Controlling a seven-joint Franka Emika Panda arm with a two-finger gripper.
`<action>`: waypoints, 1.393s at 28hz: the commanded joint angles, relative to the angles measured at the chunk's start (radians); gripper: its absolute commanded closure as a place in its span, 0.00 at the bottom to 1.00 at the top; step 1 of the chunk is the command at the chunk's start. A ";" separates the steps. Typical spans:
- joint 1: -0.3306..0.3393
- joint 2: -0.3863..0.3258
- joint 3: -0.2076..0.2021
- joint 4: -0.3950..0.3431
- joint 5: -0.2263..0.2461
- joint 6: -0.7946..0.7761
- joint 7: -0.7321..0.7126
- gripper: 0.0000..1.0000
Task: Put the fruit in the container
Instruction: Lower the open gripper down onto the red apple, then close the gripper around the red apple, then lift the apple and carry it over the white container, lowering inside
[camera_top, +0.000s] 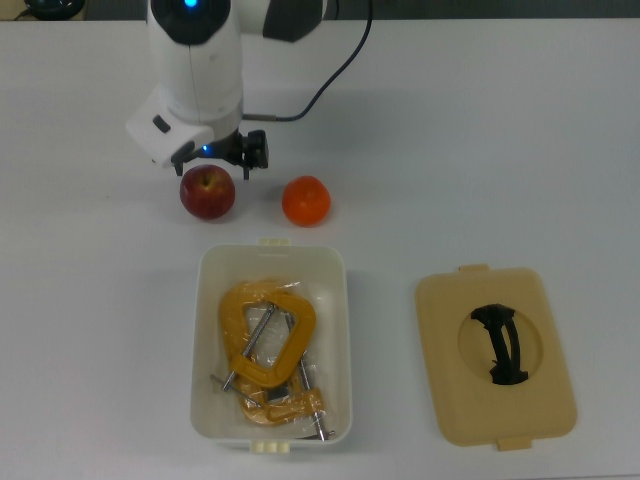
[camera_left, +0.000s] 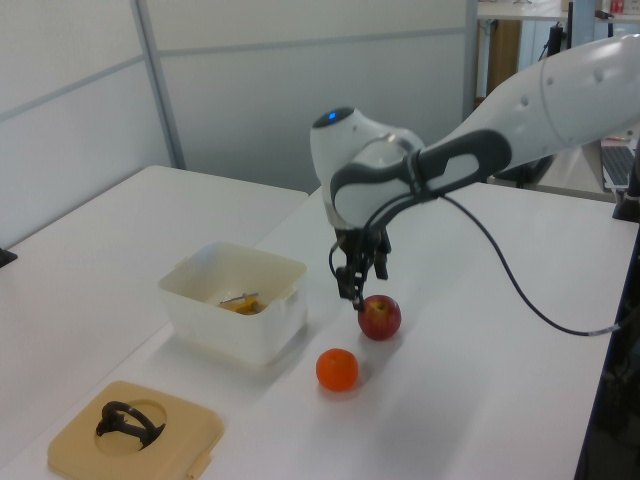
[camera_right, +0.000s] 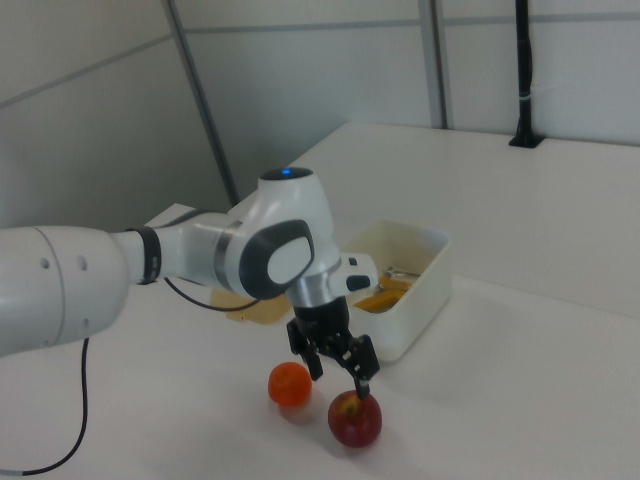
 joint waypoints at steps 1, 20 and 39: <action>0.001 0.045 0.002 -0.011 -0.041 0.038 -0.021 0.00; -0.005 0.076 0.001 -0.027 -0.132 0.046 -0.009 0.39; 0.013 0.062 0.053 0.269 -0.117 0.264 0.173 0.38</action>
